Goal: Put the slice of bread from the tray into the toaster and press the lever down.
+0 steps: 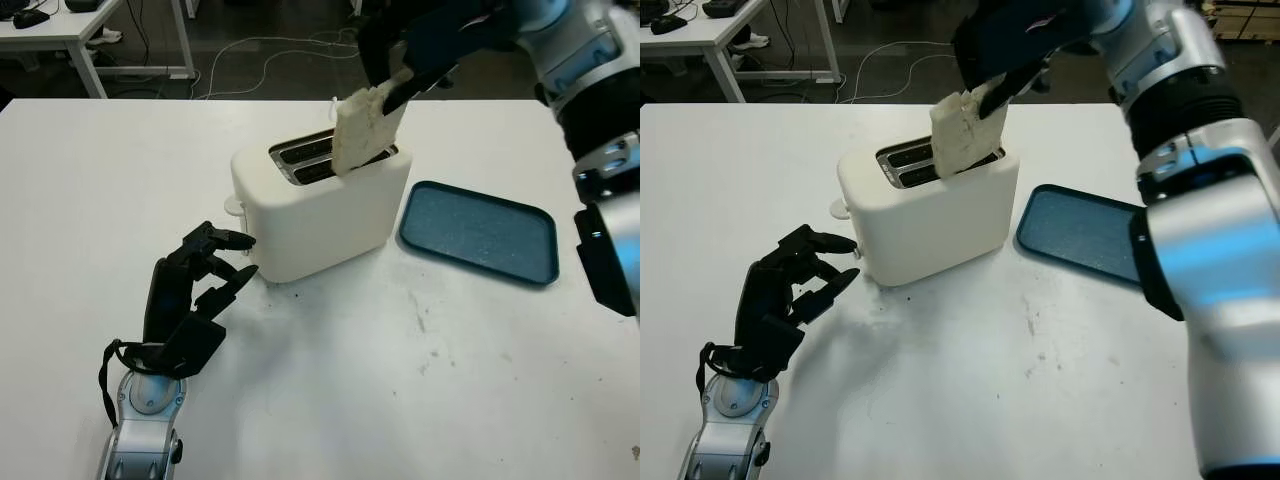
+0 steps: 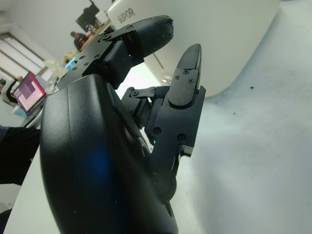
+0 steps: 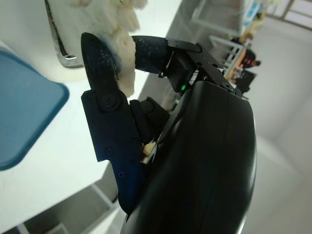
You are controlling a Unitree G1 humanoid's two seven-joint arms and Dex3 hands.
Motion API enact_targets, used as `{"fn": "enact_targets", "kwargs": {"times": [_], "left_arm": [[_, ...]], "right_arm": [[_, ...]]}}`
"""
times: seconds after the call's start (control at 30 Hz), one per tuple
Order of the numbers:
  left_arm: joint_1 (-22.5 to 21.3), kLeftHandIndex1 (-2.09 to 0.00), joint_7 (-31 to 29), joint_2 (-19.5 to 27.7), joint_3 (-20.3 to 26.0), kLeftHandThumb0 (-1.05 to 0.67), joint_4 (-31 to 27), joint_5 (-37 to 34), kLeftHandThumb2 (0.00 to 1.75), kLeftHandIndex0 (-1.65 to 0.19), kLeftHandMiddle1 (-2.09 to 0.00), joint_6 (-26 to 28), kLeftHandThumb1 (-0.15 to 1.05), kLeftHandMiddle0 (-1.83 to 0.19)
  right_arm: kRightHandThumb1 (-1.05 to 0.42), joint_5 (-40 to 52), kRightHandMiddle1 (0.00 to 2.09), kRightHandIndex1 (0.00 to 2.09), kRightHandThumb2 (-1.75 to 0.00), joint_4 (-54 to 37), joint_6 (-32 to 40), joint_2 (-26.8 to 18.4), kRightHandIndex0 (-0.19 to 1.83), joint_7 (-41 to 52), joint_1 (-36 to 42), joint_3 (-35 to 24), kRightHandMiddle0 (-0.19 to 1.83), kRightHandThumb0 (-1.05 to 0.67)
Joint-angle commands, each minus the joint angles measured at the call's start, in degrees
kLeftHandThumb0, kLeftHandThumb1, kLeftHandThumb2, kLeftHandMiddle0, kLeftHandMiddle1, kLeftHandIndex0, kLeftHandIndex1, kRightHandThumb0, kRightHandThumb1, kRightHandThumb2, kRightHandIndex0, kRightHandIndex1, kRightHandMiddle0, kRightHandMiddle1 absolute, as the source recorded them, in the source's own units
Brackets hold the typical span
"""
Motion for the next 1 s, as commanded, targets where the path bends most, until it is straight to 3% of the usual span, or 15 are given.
{"fn": "enact_targets", "kwargs": {"times": [0.0, 0.17, 0.63, 0.7, 0.73, 0.77, 0.83, 0.87, 0.97], "left_arm": [[0.34, -1.02, 0.37, 0.01, -0.2, -0.21, 0.55, 0.02, 0.16, -0.54, -1.47, -1.17, 0.92, -0.62], [0.35, -1.01, 0.56, -0.06, -0.14, -0.2, 0.58, 0.16, 0.15, -0.54, -1.47, -1.15, 0.92, -0.62], [0.38, -1.03, 0.91, -0.16, -0.44, -0.19, 0.61, 0.35, 0.15, -0.54, -1.47, -1.24, 0.92, -0.62], [0.42, -1.03, 0.96, -0.22, -0.45, -0.2, 0.49, 0.39, 0.15, -0.54, -1.47, -0.97, 0.92, -0.62], [0.43, -1.03, 1.18, -0.12, -0.5, -0.2, 0.44, 0.89, 0.15, -0.54, -1.47, -0.97, 0.92, -0.63], [0.49, -1.03, 1.12, -0.14, -0.5, -0.21, 0.27, 0.85, 0.15, -0.54, -1.46, -0.77, 0.92, -0.63], [0.53, -1.02, 0.93, -0.12, -0.42, -0.2, 0.19, 0.52, 0.15, -0.54, -1.46, -0.71, 0.92, -0.62], [0.51, -1.03, 0.91, -0.13, -0.36, -0.2, 0.33, 0.34, 0.15, -0.54, -1.46, -0.89, 0.92, -0.62], [0.48, -1.03, 1.06, -0.06, -0.36, -0.21, 0.47, 0.56, 0.15, -0.54, -1.47, -1.12, 0.92, -0.63]], "right_arm": [[-0.92, -0.41, 1.63, 1.72, -0.07, 1.1, 0.07, 1.04, 1.1, -1.28, -1.61, -0.04, 0.93, -0.5], [-0.92, 0.7, 1.74, 1.74, -0.1, 2.16, 0.56, 1.97, 1.14, -2.17, -1.25, -1.57, 0.95, -0.51], [-0.92, 3.28, 1.71, 1.74, -0.15, 2.53, 3.94, 2.74, 1.08, -0.49, -0.05, -5.35, 0.92, -0.47], [-0.92, 3.05, 1.59, 1.7, -0.1, 1.52, 3.04, 2.47, 0.98, -0.6, 0.7, -5.05, 0.87, -0.52], [-0.91, 2.14, 1.44, 1.58, -0.07, 0.76, 2.27, 2.1, 0.89, -0.35, 0.98, -4.12, 0.82, -0.58], [-0.9, 1.02, 1.17, 1.56, -0.03, -0.04, 1.14, 1.58, 0.74, 0.3, 1.2, -2.88, 0.75, -0.68], [-0.88, -0.88, 0.42, 1.06, -0.01, -2.15, -2.48, 0.33, 0.42, 1.21, 2.03, -0.52, 0.69, -0.78], [-0.86, -1.29, 0.24, 0.89, 0.0, -2.93, -3.73, -0.08, 0.32, 1.41, 2.51, 0.03, 0.67, -0.8], [-0.86, -1.95, 0.03, 0.54, 0.0, -4.47, -6.02, -0.95, 0.21, 1.76, 3.65, 1.07, 0.58, -0.83]]}}
